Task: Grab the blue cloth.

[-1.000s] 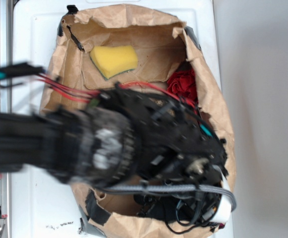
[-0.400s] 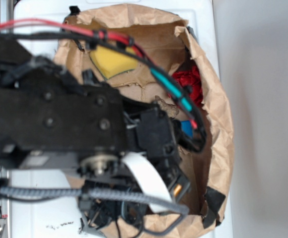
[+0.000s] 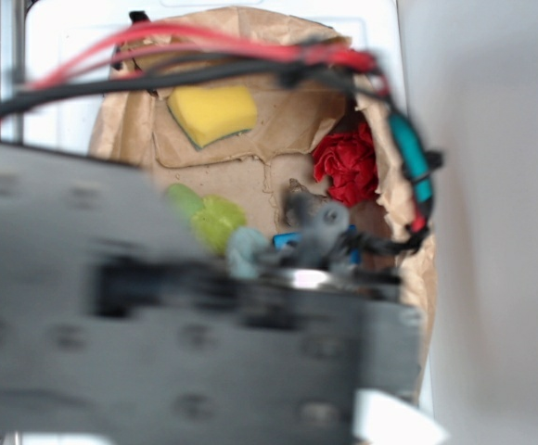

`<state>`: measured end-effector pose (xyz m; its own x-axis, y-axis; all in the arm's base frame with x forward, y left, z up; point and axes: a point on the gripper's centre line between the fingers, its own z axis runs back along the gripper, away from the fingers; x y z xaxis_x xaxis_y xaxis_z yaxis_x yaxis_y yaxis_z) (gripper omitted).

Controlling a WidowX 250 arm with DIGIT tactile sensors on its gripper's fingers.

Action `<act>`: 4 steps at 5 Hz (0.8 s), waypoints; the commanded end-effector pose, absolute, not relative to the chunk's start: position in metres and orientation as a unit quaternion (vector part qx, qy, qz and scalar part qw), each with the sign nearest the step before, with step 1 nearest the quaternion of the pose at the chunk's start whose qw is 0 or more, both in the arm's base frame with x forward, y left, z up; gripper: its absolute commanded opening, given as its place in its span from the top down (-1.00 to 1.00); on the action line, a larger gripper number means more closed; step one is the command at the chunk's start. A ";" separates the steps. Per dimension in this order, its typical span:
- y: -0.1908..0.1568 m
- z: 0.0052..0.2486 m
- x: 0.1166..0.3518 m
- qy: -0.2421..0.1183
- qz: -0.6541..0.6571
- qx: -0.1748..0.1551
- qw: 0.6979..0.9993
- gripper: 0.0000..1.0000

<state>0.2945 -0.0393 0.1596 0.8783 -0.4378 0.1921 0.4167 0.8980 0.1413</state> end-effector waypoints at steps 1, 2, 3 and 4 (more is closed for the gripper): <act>-0.034 0.201 0.299 -0.097 -0.153 0.070 0.981 1.00; -0.025 0.211 0.296 -0.103 -0.140 0.073 0.982 1.00; -0.013 0.220 0.294 -0.109 -0.129 0.076 0.983 1.00; -0.005 0.228 0.289 -0.119 -0.127 0.069 0.982 1.00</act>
<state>0.2878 -0.0001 0.1983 0.9504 -0.2784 0.1384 0.2594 0.9555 0.1406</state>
